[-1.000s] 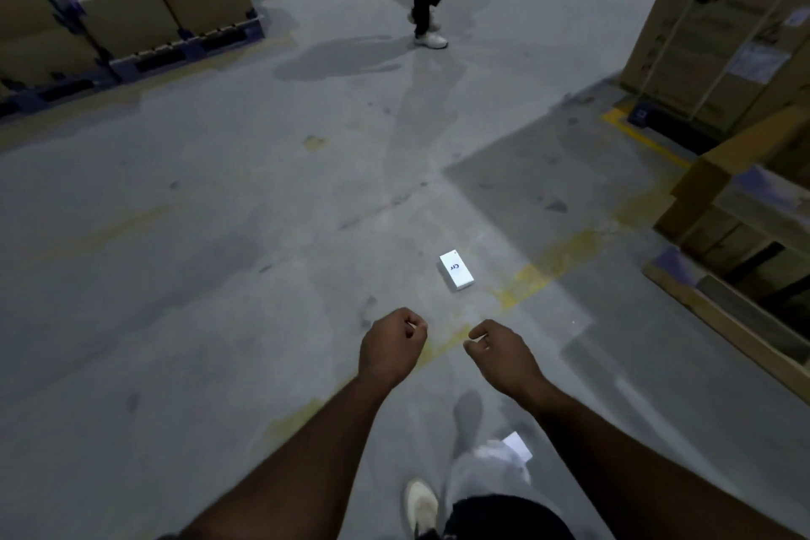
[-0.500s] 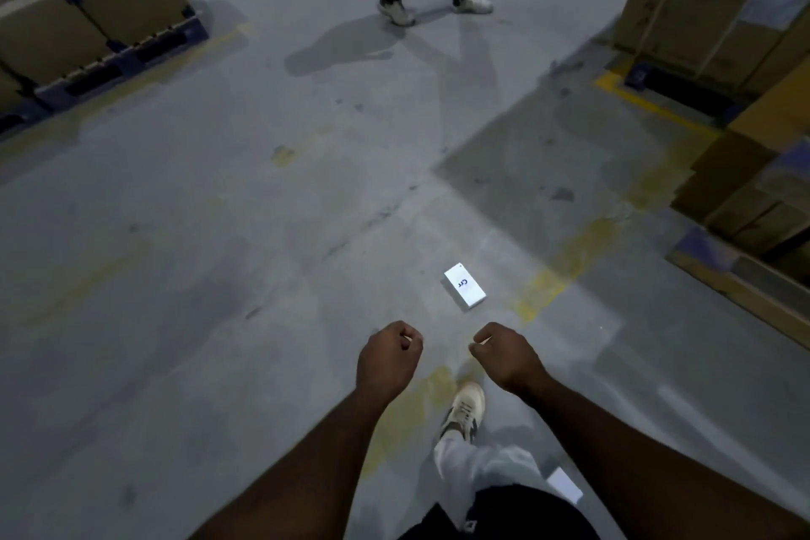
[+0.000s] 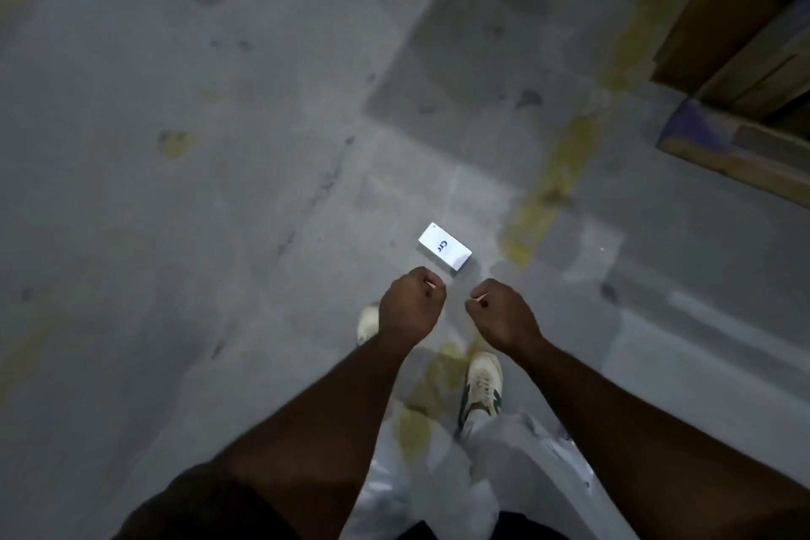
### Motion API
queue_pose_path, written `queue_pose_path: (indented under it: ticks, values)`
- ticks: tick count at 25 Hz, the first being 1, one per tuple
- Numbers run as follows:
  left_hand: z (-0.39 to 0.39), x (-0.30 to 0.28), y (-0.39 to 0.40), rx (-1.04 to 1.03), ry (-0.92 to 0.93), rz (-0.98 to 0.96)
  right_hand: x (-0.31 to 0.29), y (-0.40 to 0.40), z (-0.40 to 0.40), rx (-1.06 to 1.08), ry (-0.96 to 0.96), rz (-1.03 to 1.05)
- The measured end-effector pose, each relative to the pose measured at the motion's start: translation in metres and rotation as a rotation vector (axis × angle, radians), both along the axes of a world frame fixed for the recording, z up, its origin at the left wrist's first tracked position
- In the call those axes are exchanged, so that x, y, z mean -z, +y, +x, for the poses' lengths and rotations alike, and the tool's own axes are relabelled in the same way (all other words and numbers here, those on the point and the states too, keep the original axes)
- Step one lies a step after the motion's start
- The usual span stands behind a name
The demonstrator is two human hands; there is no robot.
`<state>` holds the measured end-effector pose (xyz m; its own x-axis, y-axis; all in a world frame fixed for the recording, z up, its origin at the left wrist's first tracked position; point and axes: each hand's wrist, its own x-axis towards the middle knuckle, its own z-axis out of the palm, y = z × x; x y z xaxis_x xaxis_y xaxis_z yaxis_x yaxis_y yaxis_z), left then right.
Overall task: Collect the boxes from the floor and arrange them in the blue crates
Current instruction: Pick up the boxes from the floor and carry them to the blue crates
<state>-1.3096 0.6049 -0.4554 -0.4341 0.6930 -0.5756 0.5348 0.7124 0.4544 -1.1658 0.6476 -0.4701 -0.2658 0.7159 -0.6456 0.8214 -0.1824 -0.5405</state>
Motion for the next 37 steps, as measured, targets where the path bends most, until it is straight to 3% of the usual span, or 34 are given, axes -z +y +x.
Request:
queue_pose_path:
  ticks: [4,9,13,18,23,26,28,30,31,34,37]
  values:
    - [-0.032,0.108,0.037,0.074,-0.046,-0.041,0.1,0.026,-0.03,0.137,-0.037,-0.018]
    - [-0.068,0.318,0.061,0.215,-0.07,-0.102,0.308,0.059,-0.08,0.315,-0.074,0.01]
    - [-0.085,0.451,0.066,0.209,-0.112,-0.153,0.448,0.071,-0.101,0.204,-0.118,0.075]
    - [-0.083,0.545,0.076,-0.009,-0.249,-0.263,0.545,0.09,-0.099,-0.003,-0.234,0.229]
    - [-0.083,0.566,0.083,-0.081,-0.299,-0.265,0.595,0.093,-0.108,-0.083,-0.372,0.297]
    - [-0.082,0.551,0.089,-0.118,-0.323,-0.238,0.595,0.088,-0.106,-0.001,-0.3,0.209]
    - [-0.08,0.533,0.093,-0.188,-0.367,-0.209,0.574,0.077,-0.099,0.383,-0.026,-0.069]
    - [-0.067,0.514,0.094,-0.245,-0.437,-0.244,0.536,0.056,-0.078,0.915,0.421,-0.374]
    - [-0.056,0.501,0.093,-0.242,-0.512,-0.279,0.517,0.043,-0.066,1.048,0.602,-0.485]
    - [-0.004,0.464,0.088,-0.107,-0.71,-0.44,0.466,-0.001,-0.021,1.202,0.921,-0.596]
    - [0.063,0.437,0.072,0.102,-0.703,-0.497,0.436,-0.05,0.033,1.456,0.997,-0.537]
